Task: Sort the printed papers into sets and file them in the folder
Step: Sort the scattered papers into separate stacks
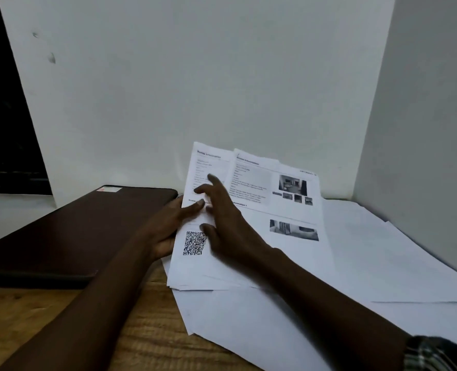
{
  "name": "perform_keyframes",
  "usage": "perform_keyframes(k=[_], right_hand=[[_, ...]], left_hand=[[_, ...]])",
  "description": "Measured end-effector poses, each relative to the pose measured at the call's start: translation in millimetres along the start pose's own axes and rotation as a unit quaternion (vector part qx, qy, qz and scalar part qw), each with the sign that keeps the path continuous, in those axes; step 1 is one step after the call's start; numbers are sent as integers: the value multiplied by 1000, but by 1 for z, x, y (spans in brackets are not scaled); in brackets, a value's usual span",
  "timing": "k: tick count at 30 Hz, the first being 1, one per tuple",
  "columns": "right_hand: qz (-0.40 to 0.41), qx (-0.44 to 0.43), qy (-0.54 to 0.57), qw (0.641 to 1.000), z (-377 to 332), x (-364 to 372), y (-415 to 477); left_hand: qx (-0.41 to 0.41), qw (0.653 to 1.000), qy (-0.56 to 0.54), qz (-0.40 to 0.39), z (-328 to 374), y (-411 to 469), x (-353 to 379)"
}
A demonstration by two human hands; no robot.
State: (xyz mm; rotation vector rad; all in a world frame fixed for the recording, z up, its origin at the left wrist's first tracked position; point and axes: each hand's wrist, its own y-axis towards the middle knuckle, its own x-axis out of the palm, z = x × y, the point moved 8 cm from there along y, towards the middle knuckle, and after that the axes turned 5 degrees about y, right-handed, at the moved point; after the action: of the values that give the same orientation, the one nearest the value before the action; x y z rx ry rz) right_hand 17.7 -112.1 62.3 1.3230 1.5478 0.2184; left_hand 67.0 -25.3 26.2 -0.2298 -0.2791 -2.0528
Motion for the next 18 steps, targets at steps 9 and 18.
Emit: perform_keyframes(k=[9, 18], right_hand=[[164, 239, 207, 934, 59, -51, -11], [140, 402, 201, 883, 97, -40, -33]], left_hand=[[-93, 988, 126, 18, -25, 6, -4], [-78, 980, 185, 7, -24, 9, 7]])
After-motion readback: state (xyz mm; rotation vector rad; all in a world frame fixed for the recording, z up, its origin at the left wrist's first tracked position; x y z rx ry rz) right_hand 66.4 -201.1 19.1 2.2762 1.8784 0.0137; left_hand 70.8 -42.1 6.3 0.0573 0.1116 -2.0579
